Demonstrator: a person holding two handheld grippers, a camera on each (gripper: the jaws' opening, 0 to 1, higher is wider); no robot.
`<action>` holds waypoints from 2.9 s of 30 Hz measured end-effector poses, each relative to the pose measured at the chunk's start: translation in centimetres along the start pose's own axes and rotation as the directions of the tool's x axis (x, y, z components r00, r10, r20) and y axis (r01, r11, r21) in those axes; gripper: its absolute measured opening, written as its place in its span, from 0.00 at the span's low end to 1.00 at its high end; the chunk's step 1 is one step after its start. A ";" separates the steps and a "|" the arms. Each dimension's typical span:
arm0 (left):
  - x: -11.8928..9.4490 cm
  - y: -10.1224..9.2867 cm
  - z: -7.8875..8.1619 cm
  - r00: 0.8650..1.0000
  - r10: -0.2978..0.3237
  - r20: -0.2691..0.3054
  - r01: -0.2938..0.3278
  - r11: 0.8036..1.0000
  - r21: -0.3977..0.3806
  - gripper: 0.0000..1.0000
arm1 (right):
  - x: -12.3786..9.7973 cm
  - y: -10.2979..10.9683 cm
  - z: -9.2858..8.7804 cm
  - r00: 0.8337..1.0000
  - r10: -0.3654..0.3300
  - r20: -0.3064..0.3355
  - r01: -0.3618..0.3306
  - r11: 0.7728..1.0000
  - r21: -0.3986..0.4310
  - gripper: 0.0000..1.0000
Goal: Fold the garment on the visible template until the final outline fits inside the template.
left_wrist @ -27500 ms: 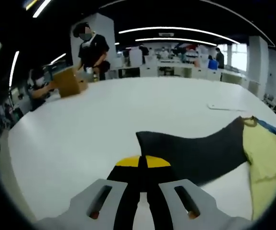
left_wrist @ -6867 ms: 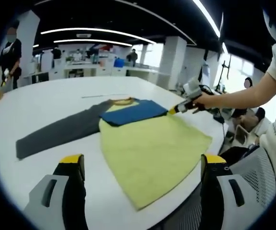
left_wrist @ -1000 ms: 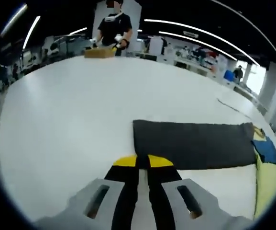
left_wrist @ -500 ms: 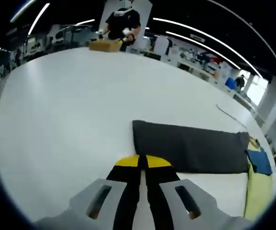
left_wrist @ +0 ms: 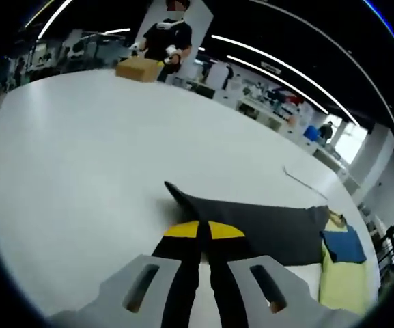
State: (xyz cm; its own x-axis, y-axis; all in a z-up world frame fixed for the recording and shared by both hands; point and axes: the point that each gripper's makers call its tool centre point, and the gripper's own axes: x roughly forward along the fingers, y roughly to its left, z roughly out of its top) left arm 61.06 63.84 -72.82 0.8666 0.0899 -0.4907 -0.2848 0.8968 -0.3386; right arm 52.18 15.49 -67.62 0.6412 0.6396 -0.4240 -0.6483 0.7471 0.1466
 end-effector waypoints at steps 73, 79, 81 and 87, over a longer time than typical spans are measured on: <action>-0.5 -34.2 0.9 0.789 -0.614 -0.033 0.614 0.784 0.091 0.00 | -0.8 2.3 -1.1 0.998 0.056 -0.022 -0.057 0.998 -0.020 0.99; -0.4 -36.5 0.9 0.764 -0.645 -0.035 0.645 0.761 0.067 0.00 | -0.7 2.3 -1.5 0.997 0.061 -0.036 -0.062 0.998 -0.018 0.99; -0.4 -37.1 0.6 0.757 -0.652 -0.041 0.653 0.754 0.070 0.00 | -0.7 2.3 -1.6 0.997 0.063 -0.037 -0.064 0.998 -0.013 0.99; -0.9 -40.2 -0.3 0.713 -0.699 -0.042 0.700 0.710 0.071 0.00 | -0.4 2.1 -1.9 0.997 0.069 -0.045 -0.069 0.998 -0.008 0.99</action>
State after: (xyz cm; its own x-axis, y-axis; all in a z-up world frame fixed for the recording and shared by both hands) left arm 71.59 27.57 -58.94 0.8004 -0.5812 -0.1468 0.4337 0.7305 -0.5276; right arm 49.75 16.47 -68.79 0.5759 0.6804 -0.4531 -0.6942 0.6998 0.1685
